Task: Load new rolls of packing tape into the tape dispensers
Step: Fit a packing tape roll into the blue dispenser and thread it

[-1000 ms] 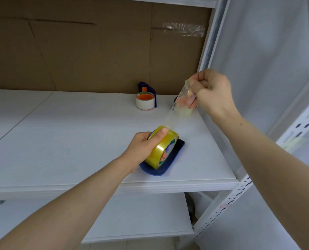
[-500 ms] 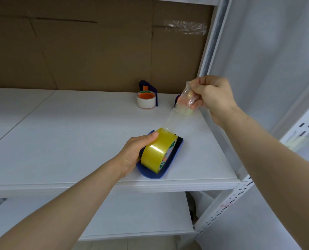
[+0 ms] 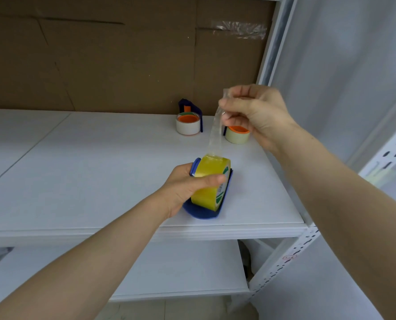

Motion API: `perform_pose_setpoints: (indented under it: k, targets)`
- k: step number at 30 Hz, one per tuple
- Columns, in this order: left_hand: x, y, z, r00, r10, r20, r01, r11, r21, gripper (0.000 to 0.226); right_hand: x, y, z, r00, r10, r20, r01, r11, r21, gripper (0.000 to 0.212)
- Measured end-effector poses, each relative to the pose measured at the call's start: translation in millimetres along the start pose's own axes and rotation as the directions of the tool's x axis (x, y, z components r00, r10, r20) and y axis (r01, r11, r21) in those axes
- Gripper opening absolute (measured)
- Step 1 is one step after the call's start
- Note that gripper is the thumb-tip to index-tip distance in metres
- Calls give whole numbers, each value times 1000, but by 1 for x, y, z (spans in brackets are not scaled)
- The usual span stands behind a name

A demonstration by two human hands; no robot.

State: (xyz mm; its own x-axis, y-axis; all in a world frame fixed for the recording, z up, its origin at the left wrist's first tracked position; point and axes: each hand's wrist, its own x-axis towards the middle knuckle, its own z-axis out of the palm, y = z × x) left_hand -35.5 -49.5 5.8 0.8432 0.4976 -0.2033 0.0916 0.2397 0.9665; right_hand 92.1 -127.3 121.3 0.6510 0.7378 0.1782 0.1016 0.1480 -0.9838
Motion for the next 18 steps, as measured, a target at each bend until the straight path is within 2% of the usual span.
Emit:
perform_pose_setpoints:
  k: [2, 4, 6, 10, 14, 18]
  targets:
    - [0, -3, 4, 1000, 10, -29, -7, 997, 76, 33, 0, 2, 3, 1000, 2, 3, -2, 1000, -16, 23]
    - [-1, -5, 5, 997, 30, -70, -24, 996, 82, 25, 0, 4, 2, 1000, 8, -4, -8, 1000, -8, 23]
    - [-2, -5, 2, 996, 34, -80, -29, 998, 63, 27, 1, 7, -3, 1000, 5, -9, -5, 1000, -17, 24]
    - [-7, -8, -8, 1000, 25, 5, -25, 997, 77, 45, 2, 13, -12, 999, 7, 37, -3, 994, -112, 33]
    - [-13, -14, -16, 995, 43, 92, -53, 993, 104, 41, -3, 14, -12, 995, -8, 97, 29, 975, -220, 44]
    - [-17, -13, -27, 995, 20, 98, -32, 992, 122, 48, -5, 20, -7, 997, -35, 67, 48, 977, -207, 44]
